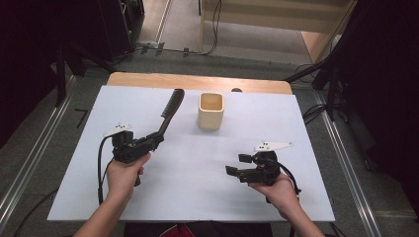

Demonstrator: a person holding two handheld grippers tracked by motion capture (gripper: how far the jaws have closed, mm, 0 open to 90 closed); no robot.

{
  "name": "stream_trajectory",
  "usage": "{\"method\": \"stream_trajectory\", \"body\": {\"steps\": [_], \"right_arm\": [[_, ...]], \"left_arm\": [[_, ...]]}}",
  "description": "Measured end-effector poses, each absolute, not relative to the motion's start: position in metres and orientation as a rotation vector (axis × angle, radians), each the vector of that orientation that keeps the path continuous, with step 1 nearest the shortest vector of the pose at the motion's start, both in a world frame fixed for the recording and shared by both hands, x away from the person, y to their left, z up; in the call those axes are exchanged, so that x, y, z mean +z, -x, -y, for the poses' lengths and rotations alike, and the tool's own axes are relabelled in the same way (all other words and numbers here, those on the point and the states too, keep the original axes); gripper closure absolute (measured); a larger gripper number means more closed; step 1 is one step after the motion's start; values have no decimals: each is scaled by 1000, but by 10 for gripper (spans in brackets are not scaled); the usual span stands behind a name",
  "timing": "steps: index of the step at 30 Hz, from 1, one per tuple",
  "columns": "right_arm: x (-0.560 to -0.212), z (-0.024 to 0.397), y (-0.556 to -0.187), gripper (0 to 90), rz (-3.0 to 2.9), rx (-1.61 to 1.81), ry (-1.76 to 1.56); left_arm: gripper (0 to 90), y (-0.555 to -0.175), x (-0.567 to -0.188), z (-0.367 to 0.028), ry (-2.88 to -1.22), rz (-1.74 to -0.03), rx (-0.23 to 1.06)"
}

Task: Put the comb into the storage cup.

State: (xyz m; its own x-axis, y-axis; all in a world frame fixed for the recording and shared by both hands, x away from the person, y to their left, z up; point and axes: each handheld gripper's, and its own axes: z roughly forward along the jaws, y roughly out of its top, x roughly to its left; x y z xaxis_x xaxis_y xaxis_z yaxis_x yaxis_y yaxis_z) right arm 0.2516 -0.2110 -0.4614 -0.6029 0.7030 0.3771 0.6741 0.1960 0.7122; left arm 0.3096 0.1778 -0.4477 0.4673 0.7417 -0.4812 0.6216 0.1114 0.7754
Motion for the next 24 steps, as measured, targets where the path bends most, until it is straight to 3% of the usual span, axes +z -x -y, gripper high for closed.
{"method": "stream_trajectory", "body": {"steps": [24], "right_arm": [[-439, 163, -279, 221, -2358, 1442, -1451]], "left_arm": [[738, -306, -456, -154, -1462, -1224, 178]]}}
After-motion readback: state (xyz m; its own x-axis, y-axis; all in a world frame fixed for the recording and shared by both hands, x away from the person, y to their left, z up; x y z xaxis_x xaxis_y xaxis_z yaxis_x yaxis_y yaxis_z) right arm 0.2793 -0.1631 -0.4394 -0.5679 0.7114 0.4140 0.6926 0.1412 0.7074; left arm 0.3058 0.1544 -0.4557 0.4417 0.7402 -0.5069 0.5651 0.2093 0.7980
